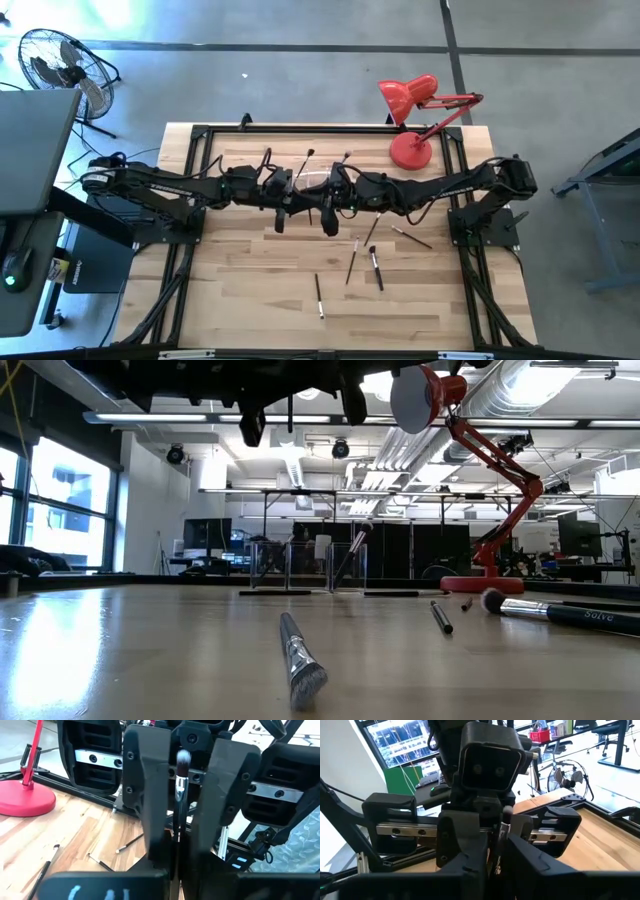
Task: Put items in baskets/containers
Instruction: Put the black eyeshadow brush into the transparent organizer
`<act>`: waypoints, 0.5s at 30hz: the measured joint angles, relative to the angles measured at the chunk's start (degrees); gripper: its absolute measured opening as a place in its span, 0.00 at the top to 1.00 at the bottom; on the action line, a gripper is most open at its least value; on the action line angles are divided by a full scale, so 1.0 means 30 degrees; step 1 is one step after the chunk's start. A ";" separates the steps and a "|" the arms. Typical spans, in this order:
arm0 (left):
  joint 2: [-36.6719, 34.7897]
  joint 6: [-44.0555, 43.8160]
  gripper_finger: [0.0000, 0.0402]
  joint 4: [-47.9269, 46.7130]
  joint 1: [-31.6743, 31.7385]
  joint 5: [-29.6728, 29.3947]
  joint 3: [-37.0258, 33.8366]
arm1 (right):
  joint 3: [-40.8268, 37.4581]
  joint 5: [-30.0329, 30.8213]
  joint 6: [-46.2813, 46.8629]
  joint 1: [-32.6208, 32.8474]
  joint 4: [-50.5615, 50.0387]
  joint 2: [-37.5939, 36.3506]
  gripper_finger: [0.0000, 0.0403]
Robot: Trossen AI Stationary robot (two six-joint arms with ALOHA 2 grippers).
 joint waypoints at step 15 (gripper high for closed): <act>0.0000 -0.0051 0.79 0.0007 0.0000 -0.0048 0.0000 | 0.0000 0.0066 -0.0103 -0.0026 -0.0055 0.0000 0.98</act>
